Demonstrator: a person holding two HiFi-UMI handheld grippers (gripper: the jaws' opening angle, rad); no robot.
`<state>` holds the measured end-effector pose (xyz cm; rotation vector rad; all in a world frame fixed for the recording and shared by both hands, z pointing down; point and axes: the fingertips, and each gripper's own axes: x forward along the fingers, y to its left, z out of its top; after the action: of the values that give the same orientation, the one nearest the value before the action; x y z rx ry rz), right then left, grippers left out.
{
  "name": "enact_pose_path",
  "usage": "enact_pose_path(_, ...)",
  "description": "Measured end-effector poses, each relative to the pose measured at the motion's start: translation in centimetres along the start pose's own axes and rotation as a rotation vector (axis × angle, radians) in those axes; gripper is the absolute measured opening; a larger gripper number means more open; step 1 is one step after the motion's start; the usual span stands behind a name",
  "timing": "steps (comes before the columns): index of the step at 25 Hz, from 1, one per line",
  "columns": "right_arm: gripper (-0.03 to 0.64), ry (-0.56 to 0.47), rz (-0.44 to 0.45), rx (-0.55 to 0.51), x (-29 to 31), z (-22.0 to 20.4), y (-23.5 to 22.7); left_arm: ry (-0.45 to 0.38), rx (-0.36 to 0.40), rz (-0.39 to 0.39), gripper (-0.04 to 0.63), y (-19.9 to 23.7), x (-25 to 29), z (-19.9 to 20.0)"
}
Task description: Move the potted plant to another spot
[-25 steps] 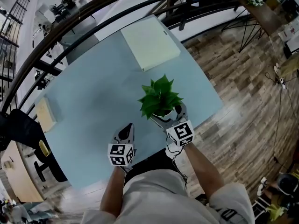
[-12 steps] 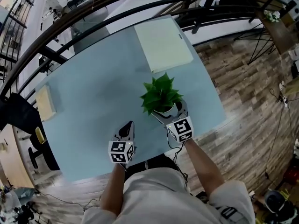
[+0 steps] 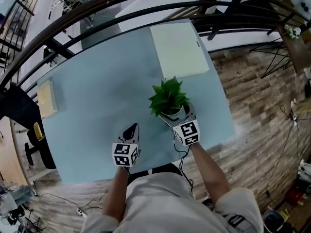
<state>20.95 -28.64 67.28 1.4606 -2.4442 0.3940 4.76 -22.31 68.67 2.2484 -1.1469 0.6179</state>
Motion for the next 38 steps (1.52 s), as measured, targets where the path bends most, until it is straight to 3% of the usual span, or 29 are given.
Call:
enact_pose_path(20,0.511,0.05,0.017,0.002,2.2,-2.2,-0.3,0.014,-0.05,0.035,0.011,1.5,0.8,-0.3)
enact_pose_path(38,0.512,0.081,-0.027,0.001,1.1,-3.8,0.5,0.015,-0.046,-0.009,0.011,0.3,0.6,-1.0)
